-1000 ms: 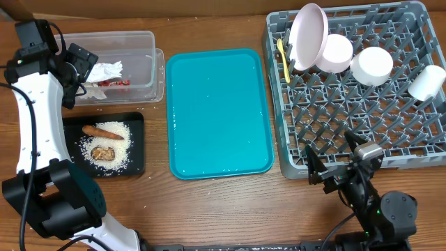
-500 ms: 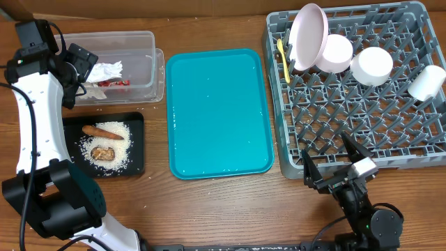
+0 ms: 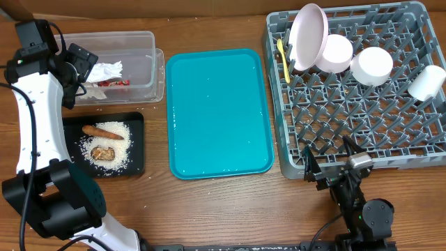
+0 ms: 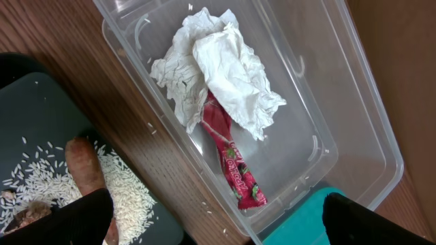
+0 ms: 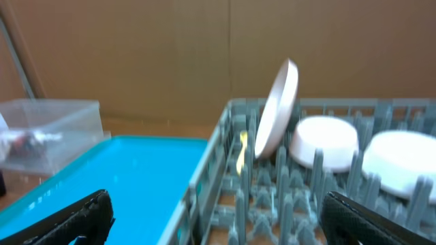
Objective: Sort waste into correct bins and load items into the dishwasher
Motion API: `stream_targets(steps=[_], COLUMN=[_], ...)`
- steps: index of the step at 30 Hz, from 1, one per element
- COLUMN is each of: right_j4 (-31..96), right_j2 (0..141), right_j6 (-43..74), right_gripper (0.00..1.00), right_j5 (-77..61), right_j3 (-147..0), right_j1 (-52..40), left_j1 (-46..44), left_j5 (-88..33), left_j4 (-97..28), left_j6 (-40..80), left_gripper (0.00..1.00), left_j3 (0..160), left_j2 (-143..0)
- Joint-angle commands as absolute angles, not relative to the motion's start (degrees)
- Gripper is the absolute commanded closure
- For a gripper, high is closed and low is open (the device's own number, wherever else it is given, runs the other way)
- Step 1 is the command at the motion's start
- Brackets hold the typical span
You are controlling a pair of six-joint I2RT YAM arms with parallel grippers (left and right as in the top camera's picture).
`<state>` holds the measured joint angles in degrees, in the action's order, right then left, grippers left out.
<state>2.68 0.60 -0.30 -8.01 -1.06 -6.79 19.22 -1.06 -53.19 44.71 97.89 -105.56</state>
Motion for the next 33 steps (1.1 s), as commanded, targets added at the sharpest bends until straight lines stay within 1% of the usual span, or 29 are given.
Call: stream_targets(steps=[1,28,29,30,33], right_j4=[4.16,4.14,4.14,4.14,4.14], right_j2=[0.16,0.16,0.16,0.16,0.16], right_j6=[-0.64,-0.64,-0.64,-0.64,-0.64], right_gripper=[0.0,0.0,0.0,0.0,0.0], right_j5=[-7.09,-7.09,-7.09,-7.09,-7.09], right_j3=[-0.47,-0.47,-0.47,-0.47,-0.47], right_j1=[-6.9,-6.92,-6.92,-6.92,-6.92], left_j1=[19.03,19.03,19.05,19.05,19.05], left_j5=[-0.91,-0.73,0.84,4.86,6.61], left_j4=[-53.12,-53.15,-53.19,-55.37,-60.93], left_j6=[45.19,45.08,44.45,38.52,30.02], left_gripper=[0.0,0.0,0.0,0.0,0.0], left_j3=[98.41,98.41,98.41,98.41,98.41], left_j2=[-105.65,-105.65,-105.65,-105.58,-105.49])
